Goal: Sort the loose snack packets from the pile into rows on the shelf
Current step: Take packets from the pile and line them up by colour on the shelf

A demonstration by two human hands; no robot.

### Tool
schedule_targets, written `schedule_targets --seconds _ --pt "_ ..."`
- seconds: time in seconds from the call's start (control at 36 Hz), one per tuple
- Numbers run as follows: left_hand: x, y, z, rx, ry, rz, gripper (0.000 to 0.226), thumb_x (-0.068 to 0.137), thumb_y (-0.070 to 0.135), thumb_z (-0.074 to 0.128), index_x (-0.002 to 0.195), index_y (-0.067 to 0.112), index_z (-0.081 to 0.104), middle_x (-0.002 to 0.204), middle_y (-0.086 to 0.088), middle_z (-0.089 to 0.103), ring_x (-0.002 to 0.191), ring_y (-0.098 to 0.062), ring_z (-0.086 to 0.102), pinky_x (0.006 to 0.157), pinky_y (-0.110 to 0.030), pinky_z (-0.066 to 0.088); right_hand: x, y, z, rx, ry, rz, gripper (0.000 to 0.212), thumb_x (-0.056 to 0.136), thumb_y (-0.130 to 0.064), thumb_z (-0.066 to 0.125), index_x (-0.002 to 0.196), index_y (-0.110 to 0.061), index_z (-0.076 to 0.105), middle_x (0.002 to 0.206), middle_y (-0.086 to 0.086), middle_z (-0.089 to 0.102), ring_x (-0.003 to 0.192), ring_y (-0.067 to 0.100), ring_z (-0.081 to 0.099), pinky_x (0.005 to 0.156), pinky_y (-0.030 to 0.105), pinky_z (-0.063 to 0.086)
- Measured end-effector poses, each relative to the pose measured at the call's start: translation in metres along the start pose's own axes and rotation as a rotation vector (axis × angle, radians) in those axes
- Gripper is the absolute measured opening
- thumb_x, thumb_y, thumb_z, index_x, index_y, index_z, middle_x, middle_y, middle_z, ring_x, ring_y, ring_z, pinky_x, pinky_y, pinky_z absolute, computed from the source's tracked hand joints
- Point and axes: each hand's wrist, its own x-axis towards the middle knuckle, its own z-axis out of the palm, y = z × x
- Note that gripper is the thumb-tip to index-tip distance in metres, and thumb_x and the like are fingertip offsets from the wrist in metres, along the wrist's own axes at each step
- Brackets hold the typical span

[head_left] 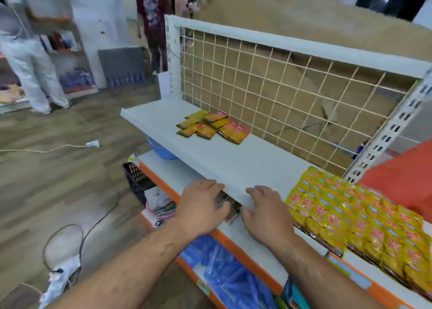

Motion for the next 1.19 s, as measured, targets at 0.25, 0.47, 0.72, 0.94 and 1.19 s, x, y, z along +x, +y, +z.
schedule_targets --seconds 0.25,0.47,0.72,0.94,1.19 --pt "0.062 -0.056 0.015 0.029 -0.031 -0.051 0.048 0.077 0.052 0.051 0.107 0.020 0.072 0.098 0.000 0.070 0.096 -0.026 0.065 0.083 -0.041 0.055 0.097 -0.022 0.022 0.088 -0.045 -0.016 0.056 0.093 -0.043 0.050 0.146 -0.027 0.043 0.152 -0.003 0.038 0.134 0.022 0.038 0.107 0.034 0.036" --pt "0.140 -0.100 0.017 0.139 -0.065 -0.049 0.055 0.078 0.058 0.049 0.114 0.022 0.072 0.113 0.000 0.070 0.105 -0.023 0.064 0.091 -0.037 0.050 0.201 -0.037 0.028 0.131 -0.047 -0.044 0.055 0.092 -0.046 0.051 0.144 -0.027 0.046 0.149 -0.003 0.041 0.131 0.023 0.041 0.104 0.038 0.041" --pt "0.234 -0.135 0.035 0.114 -0.084 0.024 0.044 0.077 0.053 0.050 0.099 0.022 0.072 0.093 0.002 0.070 0.091 -0.025 0.063 0.082 -0.036 0.051 0.283 -0.038 0.027 0.086 -0.009 0.054 0.048 0.090 -0.044 0.053 0.135 -0.025 0.052 0.136 -0.001 0.051 0.122 0.026 0.047 0.094 0.036 0.045" --pt "0.311 -0.171 0.060 0.071 -0.135 0.092 0.042 0.081 0.046 0.045 0.099 0.020 0.072 0.097 -0.002 0.070 0.093 -0.029 0.061 0.078 -0.040 0.053 0.334 -0.040 0.041 0.052 0.045 0.304 0.041 0.090 -0.049 0.051 0.122 -0.025 0.057 0.126 0.001 0.052 0.115 0.027 0.052 0.085 0.036 0.049" --pt "0.379 -0.194 0.063 0.140 -0.395 0.150 0.021 0.092 0.033 0.051 0.099 0.015 0.059 0.102 -0.009 0.064 0.099 -0.028 0.059 0.077 -0.034 0.047 0.365 -0.045 0.049 0.050 -0.026 0.701 0.044 0.087 -0.037 0.053 0.127 -0.018 0.047 0.117 0.005 0.054 0.116 0.028 0.052 0.085 0.035 0.048"
